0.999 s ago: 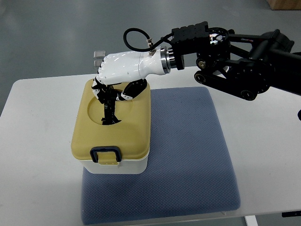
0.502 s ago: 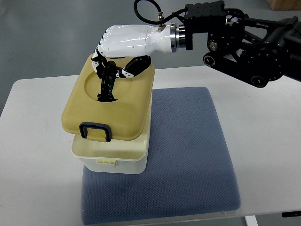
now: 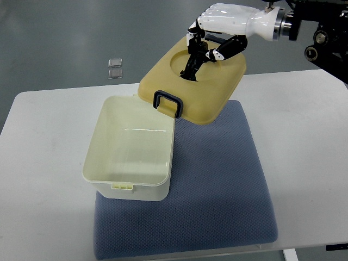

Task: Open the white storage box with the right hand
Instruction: 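Lift the yellow lid off the white box with the right hand, then lower the held lid onto the mat beside the box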

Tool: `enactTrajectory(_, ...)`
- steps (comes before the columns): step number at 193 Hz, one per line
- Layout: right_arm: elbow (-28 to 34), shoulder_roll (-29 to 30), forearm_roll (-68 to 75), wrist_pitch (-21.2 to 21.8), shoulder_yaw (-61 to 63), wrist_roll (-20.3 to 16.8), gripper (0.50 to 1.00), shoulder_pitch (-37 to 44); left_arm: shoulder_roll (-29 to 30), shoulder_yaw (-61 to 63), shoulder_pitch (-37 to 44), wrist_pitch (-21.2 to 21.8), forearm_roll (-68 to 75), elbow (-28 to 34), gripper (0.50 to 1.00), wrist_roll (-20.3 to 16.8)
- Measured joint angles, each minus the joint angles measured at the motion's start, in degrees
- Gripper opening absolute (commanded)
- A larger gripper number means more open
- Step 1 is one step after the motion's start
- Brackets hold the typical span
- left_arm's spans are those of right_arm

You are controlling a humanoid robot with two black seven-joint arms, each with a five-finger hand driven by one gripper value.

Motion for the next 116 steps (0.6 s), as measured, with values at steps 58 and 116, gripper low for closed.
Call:
enactTrajectory(58, -2.5, -5.2, -0.2, -1.6, 1.4, 0.0, 0.500, -6.6, 0.0, 0.0, 0.0, 0.0, 0.0, 0.0, 1.000, 0.0)
enactTrajectory(116, -2.3, -5.0, -1.1, -3.5, 0.4, 0.0, 0.500, -10.8, 0.0, 0.0, 0.0, 0.0, 0.0, 0.0, 1.000, 0.0)
